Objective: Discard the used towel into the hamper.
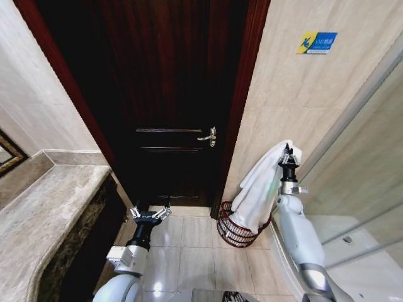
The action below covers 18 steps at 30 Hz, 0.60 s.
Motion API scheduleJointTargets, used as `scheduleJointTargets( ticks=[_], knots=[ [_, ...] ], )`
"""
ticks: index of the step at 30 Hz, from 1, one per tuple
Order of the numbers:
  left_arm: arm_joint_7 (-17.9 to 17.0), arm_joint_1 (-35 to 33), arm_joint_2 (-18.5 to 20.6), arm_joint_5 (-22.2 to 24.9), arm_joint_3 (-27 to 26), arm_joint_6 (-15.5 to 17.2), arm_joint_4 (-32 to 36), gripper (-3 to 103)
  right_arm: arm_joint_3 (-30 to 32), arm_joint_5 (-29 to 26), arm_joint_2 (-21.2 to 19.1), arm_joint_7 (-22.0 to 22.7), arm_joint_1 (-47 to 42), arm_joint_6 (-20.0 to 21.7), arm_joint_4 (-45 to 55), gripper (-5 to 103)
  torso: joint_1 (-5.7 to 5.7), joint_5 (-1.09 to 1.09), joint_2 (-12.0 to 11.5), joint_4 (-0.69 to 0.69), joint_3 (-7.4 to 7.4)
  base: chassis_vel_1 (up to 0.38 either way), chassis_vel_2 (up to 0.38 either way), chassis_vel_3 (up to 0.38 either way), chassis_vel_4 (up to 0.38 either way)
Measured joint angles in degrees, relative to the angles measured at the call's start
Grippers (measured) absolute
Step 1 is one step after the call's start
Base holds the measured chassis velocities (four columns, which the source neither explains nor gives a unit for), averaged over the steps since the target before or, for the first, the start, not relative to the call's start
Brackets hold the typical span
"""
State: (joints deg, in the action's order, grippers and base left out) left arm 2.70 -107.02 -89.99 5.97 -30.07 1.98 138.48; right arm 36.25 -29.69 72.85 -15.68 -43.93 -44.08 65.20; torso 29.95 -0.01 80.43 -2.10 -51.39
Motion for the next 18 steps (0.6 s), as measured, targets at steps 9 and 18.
scheduleJointTargets(
  ticks=[9, 18],
  knots=[
    [0.00, -0.01, 0.00, 0.00, 0.00, 0.00, 0.00, 100, 0.49, 0.09, 1.32, -1.64, -2.58, -2.63, -4.05, 2, 0.00, 0.01, 0.00, 0.00, 0.00, 0.000, 0.000, 0.000, 0.000],
    [0.00, 0.00, 0.00, 0.00, 0.00, 0.00, 0.00, 100, 0.94, -0.62, 2.84, -3.15, -3.71, -3.17, -9.83, 2, 0.00, 0.01, 0.00, 0.00, 0.00, 0.000, 0.000, 0.000, 0.000]
  ],
)
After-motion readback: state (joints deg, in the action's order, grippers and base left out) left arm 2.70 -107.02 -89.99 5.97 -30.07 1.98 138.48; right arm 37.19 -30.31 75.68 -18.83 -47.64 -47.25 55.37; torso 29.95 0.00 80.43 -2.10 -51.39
